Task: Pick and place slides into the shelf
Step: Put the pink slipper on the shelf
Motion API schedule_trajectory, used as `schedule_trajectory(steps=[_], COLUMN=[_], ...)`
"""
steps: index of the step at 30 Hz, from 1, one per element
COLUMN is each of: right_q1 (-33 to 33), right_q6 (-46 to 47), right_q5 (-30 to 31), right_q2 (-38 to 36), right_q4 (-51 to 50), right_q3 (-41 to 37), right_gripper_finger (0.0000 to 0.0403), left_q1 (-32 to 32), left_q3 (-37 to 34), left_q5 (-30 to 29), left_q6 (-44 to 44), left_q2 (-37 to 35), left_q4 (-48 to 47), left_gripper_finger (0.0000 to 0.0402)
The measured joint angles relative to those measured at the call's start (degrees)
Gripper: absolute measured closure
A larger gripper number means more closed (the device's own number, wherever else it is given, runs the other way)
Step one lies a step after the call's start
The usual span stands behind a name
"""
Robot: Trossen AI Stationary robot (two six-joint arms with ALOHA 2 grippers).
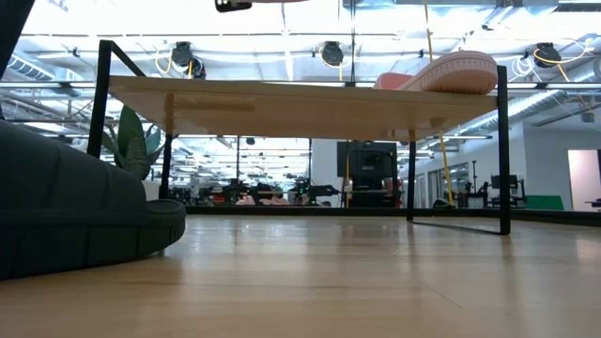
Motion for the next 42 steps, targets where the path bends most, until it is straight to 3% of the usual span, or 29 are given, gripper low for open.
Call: schedule_trajectory(steps=[3, 6, 13, 22, 26, 33, 37, 42], right_q1=[0.37, 2.11, 8.72, 19.49, 22.96, 25.25, 24.16, 22.12], right_q6=[9.03, 15.71, 34.05, 55.5, 57.24, 56.7, 55.69, 53.51], right_q5=[-6.62, -7.39, 0.09, 15.97, 26.15, 39.59, 43.22, 43.29], right_q2=[0.34, 1.4, 2.84, 2.51, 2.51, 3.63, 5.93, 9.45], right_q4=[-1.1, -1.34, 4.06, 37.68, 46.97, 47.15, 46.84, 50.3], right_q3=[0.0, 0.0, -6.94, -24.28, -28.69, -29.83, -29.86, -29.9], right_gripper_finger=[0.0252, 0.0252, 0.0252, 0.0252, 0.0252, 0.0252, 0.0252, 0.0252], left_q1=[0.83, 1.47, 2.42, 3.73, 3.7, 2.73, 2.01, 1.89], left_q3=[-0.01, 0.0, 0.0, 0.0, 0.0, 0.02, 0.0, 0.0], left_q5=[-0.09, -0.56, -0.67, 1.12, 2.97, 5.39, 5.58, 6.05], left_q6=[0.45, 1.86, 4.06, 6.28, 6.19, 3.56, 1.76, 1.02], left_q2=[0.0, 0.0, 0.0, 0.0, 0.0, -0.79, -0.74, -0.76], left_q4=[0.0, 0.0, -0.03, -0.02, -0.01, -0.04, -0.02, -0.04], left_gripper_finger=[0.0402, 0.0402, 0.0401, 0.0401, 0.0401, 0.0401, 0.0401, 0.0401])
